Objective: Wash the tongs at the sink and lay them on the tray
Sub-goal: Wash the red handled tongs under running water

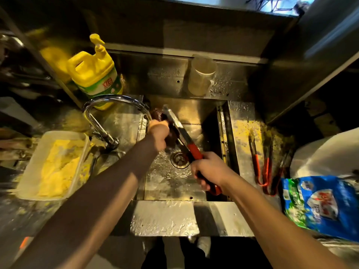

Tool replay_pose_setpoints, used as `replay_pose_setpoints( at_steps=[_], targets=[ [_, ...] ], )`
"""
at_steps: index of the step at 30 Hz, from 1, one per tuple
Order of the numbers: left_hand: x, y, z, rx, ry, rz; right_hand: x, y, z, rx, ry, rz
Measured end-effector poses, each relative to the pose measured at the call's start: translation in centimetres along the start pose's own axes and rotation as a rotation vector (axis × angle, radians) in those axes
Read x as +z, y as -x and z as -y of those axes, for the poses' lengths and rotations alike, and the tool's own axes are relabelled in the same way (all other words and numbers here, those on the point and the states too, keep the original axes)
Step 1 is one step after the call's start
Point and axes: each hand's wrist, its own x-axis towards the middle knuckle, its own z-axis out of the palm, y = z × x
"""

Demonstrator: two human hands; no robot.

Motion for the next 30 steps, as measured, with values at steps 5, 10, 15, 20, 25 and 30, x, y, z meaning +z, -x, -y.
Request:
replay_pose_setpoints(
  at_steps=[5, 10, 15, 20, 25, 30],
  targets=[
    [-0.2, -0.9, 0.2, -0.007, 0.021, -0.001, 0.4, -0.5, -0.4, 0.014, -0.011, -0.006],
    [-0.7, -1.6, 0.3, -0.031, -0.050, -0.014, 0.5, -1.1, -0.1, 0.030, 0.025, -0.001],
    [-1.0, -2.0, 0.9, -0.056, -0.044, -0.004, 0.5, -1.1, -0.2, 0.042, 0.007, 0.025],
    [-0.8, -1.2, 0.8, -0.111, 0.004, 0.022, 0.4, -1.0, 0.2, 0.052, -0.001, 0.015],
    [-0.5, -1.2, 1.2, -0.125, -0.043, 0.064, 0.4, -1.2, 0.6, 0.047, 0.010, 0.004],
    [-3.5, -3.5, 0.0, 0.028, 0.062, -0.248, -2.5, 0.7, -1.0, 0.076, 0.011, 0.032]
  ],
)
